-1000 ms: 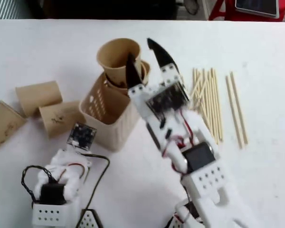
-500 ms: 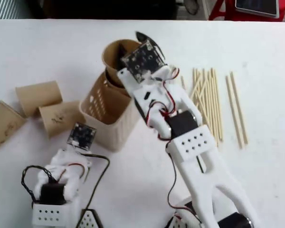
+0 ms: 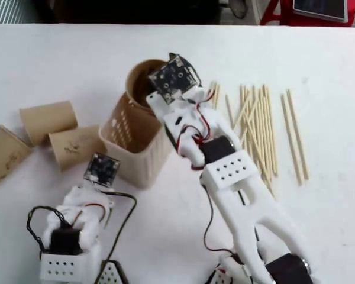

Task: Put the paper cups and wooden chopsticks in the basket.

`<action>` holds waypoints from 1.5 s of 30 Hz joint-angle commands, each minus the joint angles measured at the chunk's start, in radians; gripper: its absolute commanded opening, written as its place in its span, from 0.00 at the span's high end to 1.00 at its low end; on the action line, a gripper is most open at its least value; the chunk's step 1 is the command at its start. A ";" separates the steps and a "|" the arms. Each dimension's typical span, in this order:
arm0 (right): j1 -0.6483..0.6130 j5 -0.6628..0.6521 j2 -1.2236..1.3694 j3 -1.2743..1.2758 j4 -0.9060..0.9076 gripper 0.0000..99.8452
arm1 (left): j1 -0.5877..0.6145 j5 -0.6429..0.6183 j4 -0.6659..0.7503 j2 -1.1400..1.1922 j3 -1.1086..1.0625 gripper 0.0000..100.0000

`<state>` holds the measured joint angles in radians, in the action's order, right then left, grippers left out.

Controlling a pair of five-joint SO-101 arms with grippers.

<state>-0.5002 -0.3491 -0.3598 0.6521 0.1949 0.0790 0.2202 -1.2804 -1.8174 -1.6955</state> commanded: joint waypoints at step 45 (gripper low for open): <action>0.042 -0.011 0.424 -0.118 -0.101 0.84 | -0.010 0.005 -0.006 -0.007 0.002 0.98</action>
<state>-0.4526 -0.3491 -0.0407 0.4511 0.0921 0.0790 0.2202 -1.2804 -1.8174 -1.6955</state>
